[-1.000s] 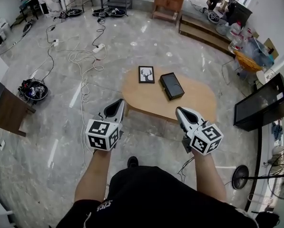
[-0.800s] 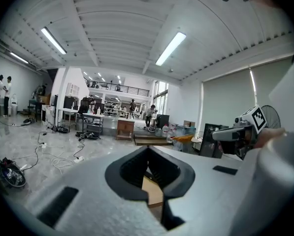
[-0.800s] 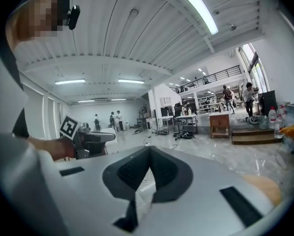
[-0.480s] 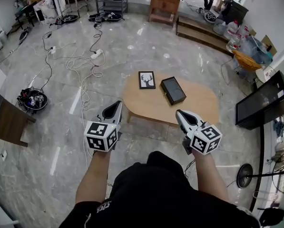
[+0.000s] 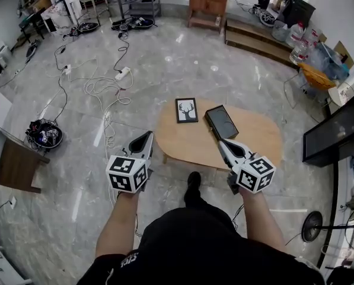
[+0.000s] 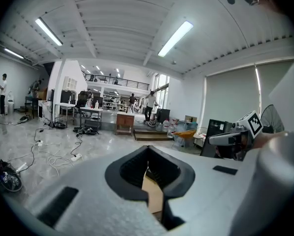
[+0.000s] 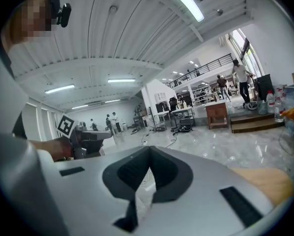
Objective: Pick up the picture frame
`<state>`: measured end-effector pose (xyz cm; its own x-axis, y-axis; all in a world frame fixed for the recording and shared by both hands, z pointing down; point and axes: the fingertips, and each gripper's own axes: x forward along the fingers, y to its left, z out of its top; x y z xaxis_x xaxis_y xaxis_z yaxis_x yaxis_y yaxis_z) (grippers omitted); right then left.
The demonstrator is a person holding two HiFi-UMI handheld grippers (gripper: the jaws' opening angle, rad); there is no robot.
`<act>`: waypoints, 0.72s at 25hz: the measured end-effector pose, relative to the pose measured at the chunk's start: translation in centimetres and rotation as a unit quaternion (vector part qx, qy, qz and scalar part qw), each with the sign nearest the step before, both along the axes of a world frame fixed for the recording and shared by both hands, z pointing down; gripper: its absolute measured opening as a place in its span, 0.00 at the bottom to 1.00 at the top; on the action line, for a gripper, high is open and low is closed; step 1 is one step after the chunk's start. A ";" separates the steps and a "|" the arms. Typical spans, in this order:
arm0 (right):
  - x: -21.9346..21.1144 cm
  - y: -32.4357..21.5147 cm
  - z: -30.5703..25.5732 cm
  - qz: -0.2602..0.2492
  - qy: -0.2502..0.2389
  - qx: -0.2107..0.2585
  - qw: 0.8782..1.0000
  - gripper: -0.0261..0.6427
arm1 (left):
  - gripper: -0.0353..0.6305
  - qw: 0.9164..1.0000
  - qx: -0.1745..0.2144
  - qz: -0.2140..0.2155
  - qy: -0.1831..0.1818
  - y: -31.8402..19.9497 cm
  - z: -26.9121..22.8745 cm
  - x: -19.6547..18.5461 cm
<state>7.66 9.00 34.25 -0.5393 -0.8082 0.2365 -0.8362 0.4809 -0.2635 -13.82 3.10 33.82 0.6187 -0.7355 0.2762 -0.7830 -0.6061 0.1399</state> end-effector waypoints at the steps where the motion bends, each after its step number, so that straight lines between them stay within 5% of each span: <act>1: 0.4 -1.4 0.3 -0.002 -0.002 -0.002 1.000 0.05 | 0.07 1.000 -0.002 -0.002 -0.003 -1.3 0.2 0.4; 10: 4.4 -14.7 2.8 -0.031 -0.017 -0.038 0.999 0.05 | 0.07 0.999 -0.041 -0.014 -0.029 -13.2 2.0 4.9; 18: 5.9 -21.5 3.7 -0.050 -0.018 -0.051 0.997 0.05 | 0.07 0.997 -0.060 -0.029 -0.032 -18.6 3.2 6.5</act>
